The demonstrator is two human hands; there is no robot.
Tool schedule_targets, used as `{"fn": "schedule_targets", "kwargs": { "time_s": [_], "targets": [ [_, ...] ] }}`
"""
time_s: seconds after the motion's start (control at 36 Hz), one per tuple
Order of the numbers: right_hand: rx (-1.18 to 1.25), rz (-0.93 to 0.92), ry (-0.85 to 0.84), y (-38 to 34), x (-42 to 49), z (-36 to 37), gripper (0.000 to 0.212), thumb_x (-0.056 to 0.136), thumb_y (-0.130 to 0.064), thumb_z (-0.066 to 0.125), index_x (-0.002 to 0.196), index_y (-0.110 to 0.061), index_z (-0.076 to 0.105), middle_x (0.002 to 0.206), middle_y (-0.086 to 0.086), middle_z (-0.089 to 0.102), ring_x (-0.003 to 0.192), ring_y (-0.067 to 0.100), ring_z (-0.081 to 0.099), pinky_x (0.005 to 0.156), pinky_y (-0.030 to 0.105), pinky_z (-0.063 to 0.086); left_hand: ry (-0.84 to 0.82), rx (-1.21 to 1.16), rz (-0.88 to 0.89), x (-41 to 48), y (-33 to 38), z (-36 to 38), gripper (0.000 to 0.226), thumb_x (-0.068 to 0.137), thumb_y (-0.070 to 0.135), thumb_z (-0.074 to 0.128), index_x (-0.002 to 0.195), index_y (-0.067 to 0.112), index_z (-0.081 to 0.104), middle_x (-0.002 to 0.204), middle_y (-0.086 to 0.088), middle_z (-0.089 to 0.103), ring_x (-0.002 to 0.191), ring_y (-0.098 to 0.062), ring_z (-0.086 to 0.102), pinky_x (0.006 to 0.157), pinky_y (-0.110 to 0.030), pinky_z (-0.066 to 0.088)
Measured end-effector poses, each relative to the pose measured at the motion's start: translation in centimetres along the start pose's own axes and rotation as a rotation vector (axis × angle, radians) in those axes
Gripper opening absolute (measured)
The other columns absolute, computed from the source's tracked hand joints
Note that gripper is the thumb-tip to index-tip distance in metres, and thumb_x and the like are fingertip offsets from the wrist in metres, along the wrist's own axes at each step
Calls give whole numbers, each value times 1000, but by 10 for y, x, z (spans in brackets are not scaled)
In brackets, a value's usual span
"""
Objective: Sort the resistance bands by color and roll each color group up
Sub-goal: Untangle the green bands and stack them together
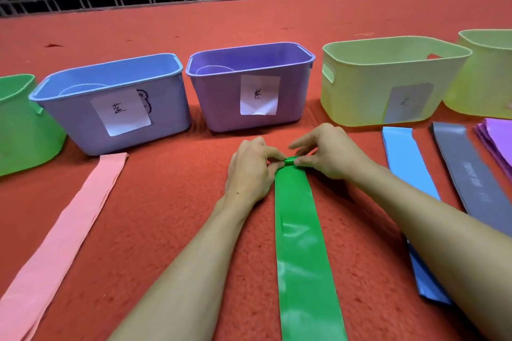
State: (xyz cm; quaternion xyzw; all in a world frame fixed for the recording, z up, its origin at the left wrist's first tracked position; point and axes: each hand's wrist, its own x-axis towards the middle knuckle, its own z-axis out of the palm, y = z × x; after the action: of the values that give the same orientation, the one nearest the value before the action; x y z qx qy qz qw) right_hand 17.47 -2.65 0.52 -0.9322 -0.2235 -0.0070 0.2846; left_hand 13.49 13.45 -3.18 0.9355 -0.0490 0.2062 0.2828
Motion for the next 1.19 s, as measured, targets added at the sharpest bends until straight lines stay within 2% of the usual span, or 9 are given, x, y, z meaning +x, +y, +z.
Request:
{"fn": "schedule_targets", "kwargs": {
  "time_s": [0.19,0.33,0.47,0.58,0.69,0.92,0.97,1.08,1.19],
  "targets": [
    [-72,-18,39,0,0,7,12,80,-18,75,89,-26,78,91,3,74,94,21,63,85,31,51,-29,-22,16,4,-6,2,14,83,21,71,94,27,77,76,10,44,86,-24,53,82,-41,45],
    [-73,-39,43,2,-3,5,13,80,-16,74,89,-24,78,89,4,74,88,20,64,77,25,49,-42,-114,-37,4,-6,3,9,84,25,68,86,26,77,74,9,50,82,-23,57,81,-40,48],
    [-118,-58,9,2,-4,8,19,82,-13,69,94,-25,77,97,4,73,92,21,64,83,30,51,-28,-186,-100,4,-5,1,17,89,31,65,81,21,77,73,-1,64,76,-20,57,74,-38,47],
    [-140,-70,-14,2,-6,11,37,77,0,57,97,-23,77,98,5,72,89,21,65,83,31,53,-31,-229,-159,4,-6,2,11,87,25,69,85,18,77,84,3,75,81,-12,67,77,-31,52],
    [-139,-71,-18,3,-10,10,39,77,0,54,99,-22,77,102,6,72,93,24,64,84,33,52,-39,-248,-200,5,-8,4,13,87,28,68,84,20,77,84,5,75,84,-12,68,77,-32,52],
    [-75,-43,-11,2,-15,6,31,80,-2,56,96,-18,78,99,4,73,93,22,62,77,18,40,-115,-170,-167,5,-15,5,11,82,35,71,90,29,78,86,9,75,91,-15,66,83,-33,52],
    [-41,-19,-6,1,-16,4,32,79,-3,56,94,-20,78,96,2,73,85,15,61,74,15,39,-125,-139,-134,6,-17,6,12,81,38,69,88,33,78,87,11,75,93,-16,64,88,-37,50],
    [52,31,-29,1,-11,-1,15,82,-18,67,89,-24,79,75,-4,72,60,-2,55,51,4,36,-109,-96,-73,5,-13,5,10,84,29,71,90,30,78,86,4,74,90,-20,62,89,-38,45],
    [83,39,-10,1,-1,-2,15,84,-35,70,93,-26,78,71,-7,69,55,-5,50,50,6,35,-107,-89,-87,5,-14,5,10,84,31,71,90,36,77,85,9,68,98,-24,57,89,-35,40]
  ]
}}
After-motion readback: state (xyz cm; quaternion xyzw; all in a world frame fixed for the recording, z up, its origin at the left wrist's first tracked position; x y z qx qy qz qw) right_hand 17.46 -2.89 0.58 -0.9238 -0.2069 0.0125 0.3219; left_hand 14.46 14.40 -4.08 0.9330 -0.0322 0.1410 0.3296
